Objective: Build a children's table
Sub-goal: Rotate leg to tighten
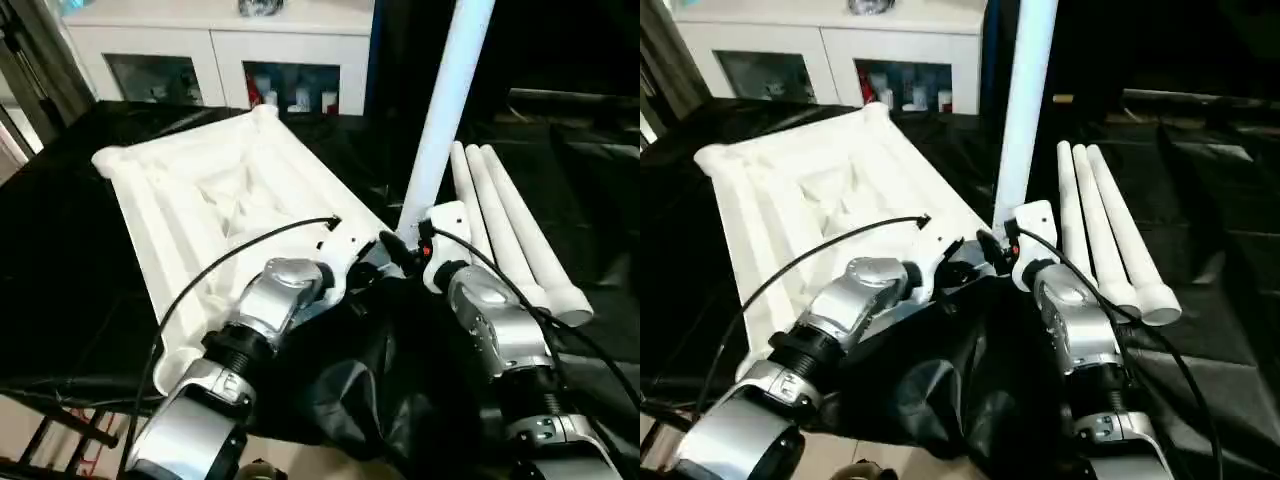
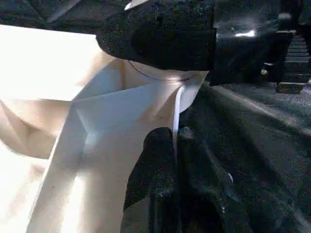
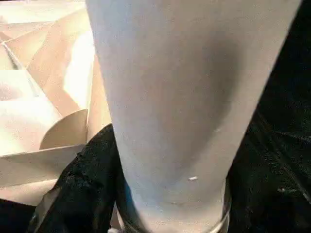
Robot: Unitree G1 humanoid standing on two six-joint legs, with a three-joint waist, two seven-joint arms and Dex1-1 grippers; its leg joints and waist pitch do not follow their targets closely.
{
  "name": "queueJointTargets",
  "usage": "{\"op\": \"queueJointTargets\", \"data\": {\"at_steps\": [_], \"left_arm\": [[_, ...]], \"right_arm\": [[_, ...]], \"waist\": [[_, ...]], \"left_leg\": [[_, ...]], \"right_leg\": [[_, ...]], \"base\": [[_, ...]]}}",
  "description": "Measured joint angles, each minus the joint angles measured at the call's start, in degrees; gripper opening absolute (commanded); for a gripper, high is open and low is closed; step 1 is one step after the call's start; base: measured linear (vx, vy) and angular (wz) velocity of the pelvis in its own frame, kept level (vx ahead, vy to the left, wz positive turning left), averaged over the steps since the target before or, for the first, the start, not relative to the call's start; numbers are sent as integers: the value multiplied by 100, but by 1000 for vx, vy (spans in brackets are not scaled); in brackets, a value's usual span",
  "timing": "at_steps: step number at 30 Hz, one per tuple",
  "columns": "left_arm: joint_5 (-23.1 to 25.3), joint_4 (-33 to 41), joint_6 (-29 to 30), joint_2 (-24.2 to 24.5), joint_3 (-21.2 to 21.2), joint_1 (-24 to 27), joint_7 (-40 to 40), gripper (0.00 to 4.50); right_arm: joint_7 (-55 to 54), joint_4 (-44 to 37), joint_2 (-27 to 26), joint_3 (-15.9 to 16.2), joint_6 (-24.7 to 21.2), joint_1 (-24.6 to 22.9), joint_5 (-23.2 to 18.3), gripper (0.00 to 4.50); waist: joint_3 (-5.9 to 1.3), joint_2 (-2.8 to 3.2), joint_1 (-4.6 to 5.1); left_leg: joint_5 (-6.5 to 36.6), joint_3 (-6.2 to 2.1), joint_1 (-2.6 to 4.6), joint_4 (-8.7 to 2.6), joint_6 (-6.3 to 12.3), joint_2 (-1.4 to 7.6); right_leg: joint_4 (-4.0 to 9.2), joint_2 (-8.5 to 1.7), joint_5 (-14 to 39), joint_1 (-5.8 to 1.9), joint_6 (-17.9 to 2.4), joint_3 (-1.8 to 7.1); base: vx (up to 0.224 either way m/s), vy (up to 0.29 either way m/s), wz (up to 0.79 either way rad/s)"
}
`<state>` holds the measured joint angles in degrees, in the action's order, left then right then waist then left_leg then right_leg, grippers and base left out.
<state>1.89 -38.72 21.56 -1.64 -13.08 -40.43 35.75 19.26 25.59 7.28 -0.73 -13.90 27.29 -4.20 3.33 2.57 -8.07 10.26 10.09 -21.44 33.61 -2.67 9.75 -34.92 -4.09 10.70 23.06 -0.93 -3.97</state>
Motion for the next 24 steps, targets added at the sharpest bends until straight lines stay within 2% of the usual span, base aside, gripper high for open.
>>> {"op": "queueJointTargets", "data": {"at_steps": [1,2,5,8,10,11,14,15,18,19,21,24], "left_arm": [[0,0,0,-3,3,0,0,0],[1,-1,0,-7,6,0,-3,0],[4,-46,0,-19,44,-19,-45,0],[5,-133,-38,-44,47,-67,-58,0],[11,-298,-171,-126,46,-157,-187,0],[10,-380,-232,-141,74,-202,-254,28],[-223,-599,-575,-302,550,-274,-674,28],[-315,-575,-724,-346,648,-312,-740,49],[-330,-524,-1008,-339,754,-496,-1070,66],[-330,-471,-1086,-316,794,-539,-1153,68],[-311,-297,-1164,-193,866,-548,-1361,100],[-75,255,-1160,78,890,-348,-1748,123]], "right_arm": [[-1,5,-8,-14,11,0,-1,299],[-1,7,-35,-56,13,0,-17,334],[0,7,-115,-105,32,-8,-47,355],[0,-48,-96,-111,68,-57,-45,355],[63,-369,32,-118,-43,-244,-101,355],[119,-554,85,-128,-127,-341,-156,362],[520,-1240,250,-153,-318,-645,-441,362],[602,-1345,274,-155,-353,-697,-489,366],[847,-1752,498,-156,-408,-812,-586,366],[943,-1879,589,-156,-441,-870,-645,366],[1106,-2044,722,-139,-558,-976,-692,366],[1126,-2075,767,-2,-723,-1081,-642,366]], "waist": [[-1,2,-1],[-1,2,1],[-2,3,20],[-1,2,5],[0,0,-8],[0,1,-14],[20,-30,24],[26,-42,15],[20,-32,-44],[20,-32,-56],[15,-25,-73],[13,-21,-30]], "left_leg": [[0,0,-1,0,1,0],[0,0,-1,0,1,0],[0,1,-1,2,1,0],[0,2,-1,3,1,-4],[1,2,-5,0,2,-14],[3,2,-7,1,6,-16],[-6,-1,-60,11,30,-10],[-13,-3,-85,21,41,-5],[-10,-4,-113,36,49,-3],[-6,-5,-112,43,55,-2],[-2,-5,-112,53,61,-2],[-2,-5,-110,57,58,1]], "right_leg": [[0,0,1,1,0,0],[0,0,1,1,0,-1],[0,-2,-1,1,-2,-1],[0,-8,-1,1,-1,0],[3,-17,1,2,2,0],[3,-19,1,2,2,0],[-3,-16,-3,46,4,-5],[-9,-13,-4,69,2,-10],[-12,-14,-5,90,1,-15],[-11,-14,-4,85,1,-16],[-10,-16,-5,80,1,-15],[-13,-15,-12,81,-5,-15]], "base": [[0,0,0],[0,0,0],[0,0,0],[0,0,0],[0,0,0],[0,0,0],[0,0,0],[0,0,0],[0,0,0],[0,0,0],[0,0,0],[0,0,0]]}}
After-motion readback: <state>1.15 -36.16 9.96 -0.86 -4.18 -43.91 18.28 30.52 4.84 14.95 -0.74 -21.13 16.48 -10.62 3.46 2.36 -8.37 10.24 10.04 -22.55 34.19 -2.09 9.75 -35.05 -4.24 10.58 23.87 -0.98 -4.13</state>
